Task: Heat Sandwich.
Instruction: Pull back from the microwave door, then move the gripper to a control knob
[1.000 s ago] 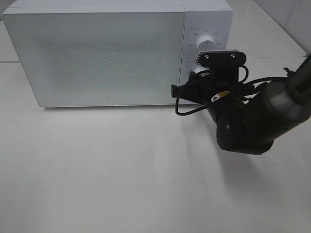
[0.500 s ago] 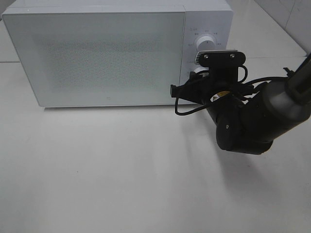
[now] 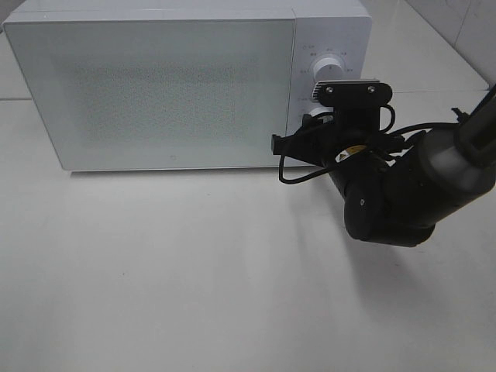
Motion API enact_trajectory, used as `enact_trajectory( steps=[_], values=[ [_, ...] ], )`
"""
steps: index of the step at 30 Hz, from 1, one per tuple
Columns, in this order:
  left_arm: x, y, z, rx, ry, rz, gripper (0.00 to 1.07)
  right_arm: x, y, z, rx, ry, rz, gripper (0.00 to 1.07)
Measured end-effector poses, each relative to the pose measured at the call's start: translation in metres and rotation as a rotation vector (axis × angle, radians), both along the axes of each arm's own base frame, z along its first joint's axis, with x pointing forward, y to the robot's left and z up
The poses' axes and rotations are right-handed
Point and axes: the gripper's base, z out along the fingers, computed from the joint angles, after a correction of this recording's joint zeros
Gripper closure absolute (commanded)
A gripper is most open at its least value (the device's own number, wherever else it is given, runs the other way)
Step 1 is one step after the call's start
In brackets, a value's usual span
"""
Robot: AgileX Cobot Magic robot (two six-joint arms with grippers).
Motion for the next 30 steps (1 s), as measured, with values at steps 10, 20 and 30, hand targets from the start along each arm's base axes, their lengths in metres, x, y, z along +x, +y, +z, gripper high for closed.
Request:
enact_trajectory(
  steps=[10,20,30],
  values=[
    [0.0,0.0,0.0,0.0,0.0,0.0,0.06,0.0004,0.0001,-0.0006,0.281,-0.001,-0.058,0.95],
    [0.0,0.0,0.0,0.0,0.0,0.0,0.06,0.0003,0.0,-0.0005,0.789,0.031,-0.146,0.95],
    [0.0,0.0,0.0,0.0,0.0,0.0,0.06,-0.0007,-0.001,-0.0012,1.198,0.067,-0.228,0.95]
  ],
)
